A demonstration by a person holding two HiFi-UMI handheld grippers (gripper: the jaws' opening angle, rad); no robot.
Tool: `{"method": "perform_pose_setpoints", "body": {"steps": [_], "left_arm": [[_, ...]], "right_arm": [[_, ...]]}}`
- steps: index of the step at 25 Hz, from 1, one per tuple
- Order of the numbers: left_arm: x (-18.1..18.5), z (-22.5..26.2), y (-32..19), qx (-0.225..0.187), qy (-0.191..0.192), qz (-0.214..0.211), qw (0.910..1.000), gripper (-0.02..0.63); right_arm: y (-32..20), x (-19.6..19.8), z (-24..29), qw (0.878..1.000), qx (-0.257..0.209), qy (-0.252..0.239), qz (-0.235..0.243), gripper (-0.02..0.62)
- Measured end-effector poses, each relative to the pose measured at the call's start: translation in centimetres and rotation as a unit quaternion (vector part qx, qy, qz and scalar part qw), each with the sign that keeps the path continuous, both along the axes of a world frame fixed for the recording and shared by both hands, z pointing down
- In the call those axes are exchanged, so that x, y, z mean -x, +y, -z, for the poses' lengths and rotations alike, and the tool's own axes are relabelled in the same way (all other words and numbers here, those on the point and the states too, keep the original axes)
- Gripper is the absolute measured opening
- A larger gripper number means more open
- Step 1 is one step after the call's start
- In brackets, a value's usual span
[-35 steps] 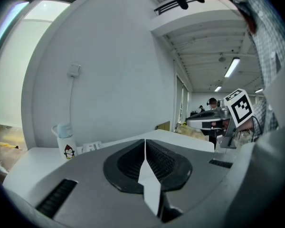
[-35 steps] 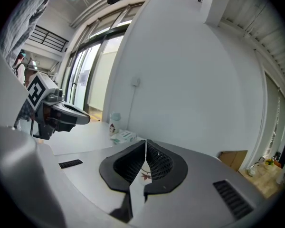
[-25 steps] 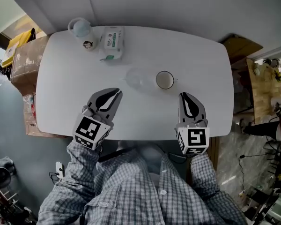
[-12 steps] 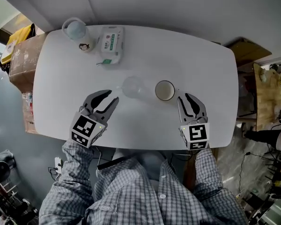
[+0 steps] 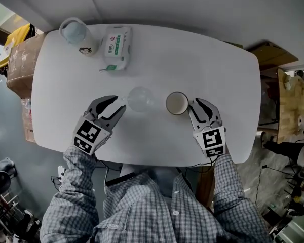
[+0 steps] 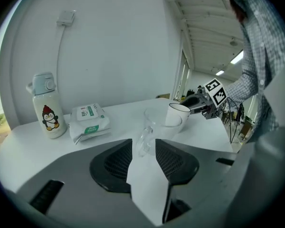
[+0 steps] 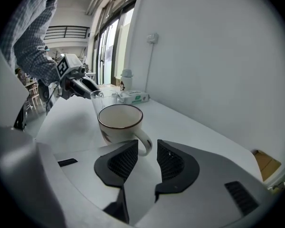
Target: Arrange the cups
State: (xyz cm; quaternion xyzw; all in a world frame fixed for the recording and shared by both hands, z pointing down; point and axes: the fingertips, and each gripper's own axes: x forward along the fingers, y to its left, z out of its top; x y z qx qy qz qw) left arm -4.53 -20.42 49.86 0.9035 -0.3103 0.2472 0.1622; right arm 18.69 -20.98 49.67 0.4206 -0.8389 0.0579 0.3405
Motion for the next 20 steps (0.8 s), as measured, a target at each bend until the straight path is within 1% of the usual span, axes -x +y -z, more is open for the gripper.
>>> {"method": "perform_pose_setpoints", "body": {"steps": [4, 10, 14, 17, 20], "left_arm": [[-0.2, -0.5, -0.5, 0.003, -0.006, -0.002, 1.0000, 0.135], [-0.7, -0.9, -1.1, 0.003, -0.010, -0.002, 0.9999, 0.133], [-1.1, -1.0, -1.4, -0.002, -0.013, -0.002, 0.9999, 0.120], [-1.0, -1.1, -1.4, 0.000, -0.018, 0.000, 0.9998, 0.078], [-1.1, -1.3, -0.9, 0.007, -0.020, -0.007, 0.9998, 0.075]], "right_arm": [[-0.5, 0.3, -0.3, 1.000, 0.002, 0.010, 0.013, 0.103], [-0.5, 0.4, -0.7, 1.000, 0.003, 0.020, 0.017, 0.100], [-0.5, 0.3, -0.7, 1.000, 0.000, 0.018, 0.002, 0.075], [-0.2, 0.2, -0.7, 1.000, 0.002, 0.013, -0.012, 0.074], [0.0, 0.1, -0.8, 1.000, 0.011, 0.010, -0.021, 0.074]]}}
